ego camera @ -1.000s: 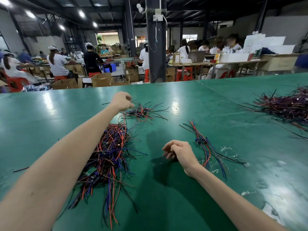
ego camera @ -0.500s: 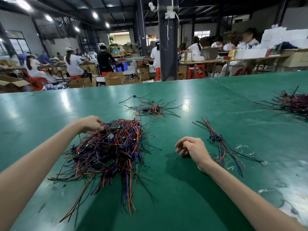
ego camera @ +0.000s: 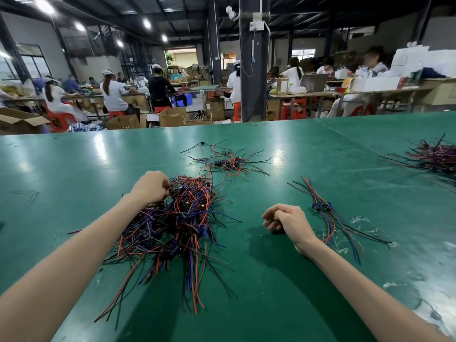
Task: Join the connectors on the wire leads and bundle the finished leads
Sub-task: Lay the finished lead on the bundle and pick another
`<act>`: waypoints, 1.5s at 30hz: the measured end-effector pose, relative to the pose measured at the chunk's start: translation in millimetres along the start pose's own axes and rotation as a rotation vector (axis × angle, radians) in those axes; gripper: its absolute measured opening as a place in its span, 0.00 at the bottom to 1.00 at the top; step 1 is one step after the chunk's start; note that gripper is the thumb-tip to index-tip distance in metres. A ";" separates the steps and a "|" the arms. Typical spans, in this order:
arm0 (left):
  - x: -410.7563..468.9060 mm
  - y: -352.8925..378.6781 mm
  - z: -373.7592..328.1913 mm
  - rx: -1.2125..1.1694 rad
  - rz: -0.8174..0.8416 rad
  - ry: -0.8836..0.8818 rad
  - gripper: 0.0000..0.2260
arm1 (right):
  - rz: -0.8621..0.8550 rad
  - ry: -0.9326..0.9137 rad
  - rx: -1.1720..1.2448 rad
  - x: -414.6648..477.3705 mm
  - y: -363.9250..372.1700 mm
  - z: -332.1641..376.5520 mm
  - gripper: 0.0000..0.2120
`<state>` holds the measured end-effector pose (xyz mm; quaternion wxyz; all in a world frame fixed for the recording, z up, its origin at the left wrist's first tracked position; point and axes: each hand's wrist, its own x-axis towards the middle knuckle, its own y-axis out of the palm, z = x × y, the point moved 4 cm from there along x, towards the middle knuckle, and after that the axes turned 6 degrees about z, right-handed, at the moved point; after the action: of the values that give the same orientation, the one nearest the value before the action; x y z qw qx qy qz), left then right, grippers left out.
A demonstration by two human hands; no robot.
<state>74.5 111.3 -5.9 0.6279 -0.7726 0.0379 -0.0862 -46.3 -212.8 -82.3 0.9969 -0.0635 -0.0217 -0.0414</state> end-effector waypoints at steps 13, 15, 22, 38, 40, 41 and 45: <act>-25.5 -107.4 -6.5 -0.438 -0.725 0.113 0.10 | 0.014 -0.001 -0.021 0.3 0.4 -1.9 0.17; -34.9 -123.1 -26.9 -0.511 -0.817 0.190 0.11 | 0.012 -0.006 -0.026 -0.2 0.4 -0.7 0.17; -51.8 -113.1 -107.1 -1.057 -0.457 0.352 0.08 | 0.030 -0.029 -0.011 -3.6 1.5 4.0 0.17; -51.4 -49.5 -184.2 -1.988 0.096 0.155 0.09 | 0.472 -0.132 0.491 -29.4 20.1 47.9 0.11; -46.9 -43.9 -181.1 -2.056 0.102 0.098 0.10 | 0.451 -0.103 0.554 -29.3 19.1 49.4 0.09; -45.7 -40.3 -179.2 -2.077 0.108 0.077 0.10 | 0.431 -0.090 0.560 -28.6 18.3 49.8 0.09; -49.1 -21.2 -174.8 -1.932 0.255 0.042 0.09 | 0.366 -0.070 0.521 -26.0 13.9 50.3 0.07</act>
<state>-6.4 -44.6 44.9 -0.2725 -0.9431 0.1869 0.0369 -72.8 -190.5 -35.5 0.9692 0.1896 -0.0540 0.1476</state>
